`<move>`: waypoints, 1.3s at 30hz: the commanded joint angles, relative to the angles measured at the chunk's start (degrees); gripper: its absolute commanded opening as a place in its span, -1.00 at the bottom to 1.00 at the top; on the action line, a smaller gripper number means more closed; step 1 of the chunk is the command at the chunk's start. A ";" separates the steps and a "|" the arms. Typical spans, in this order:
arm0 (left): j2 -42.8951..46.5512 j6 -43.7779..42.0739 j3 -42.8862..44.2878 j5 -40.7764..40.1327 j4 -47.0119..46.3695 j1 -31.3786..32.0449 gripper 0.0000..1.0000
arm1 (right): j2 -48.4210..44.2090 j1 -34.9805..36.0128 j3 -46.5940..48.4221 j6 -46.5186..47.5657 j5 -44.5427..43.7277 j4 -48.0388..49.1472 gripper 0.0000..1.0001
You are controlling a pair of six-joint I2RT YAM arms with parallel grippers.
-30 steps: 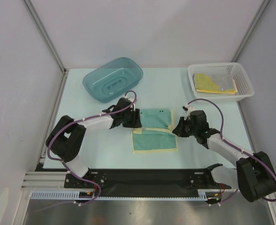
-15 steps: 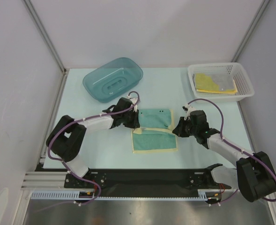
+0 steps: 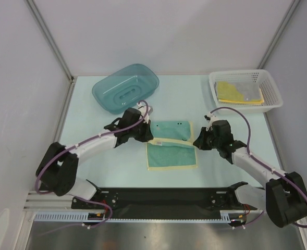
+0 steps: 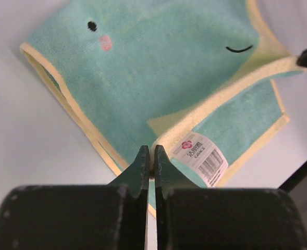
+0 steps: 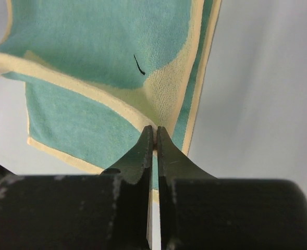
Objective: Fold and stack the towels
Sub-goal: Fold the towel
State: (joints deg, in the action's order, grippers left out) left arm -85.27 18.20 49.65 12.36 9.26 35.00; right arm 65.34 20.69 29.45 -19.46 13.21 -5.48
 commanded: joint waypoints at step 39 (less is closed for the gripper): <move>18.30 8.43 -17.92 -4.00 0.40 11.93 -0.28 | -11.37 1.72 0.25 -10.06 -5.04 -17.02 -0.41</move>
State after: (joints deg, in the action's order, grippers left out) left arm -69.89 24.75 31.48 9.15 8.38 46.50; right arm 55.94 22.17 26.52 -27.35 9.21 -19.88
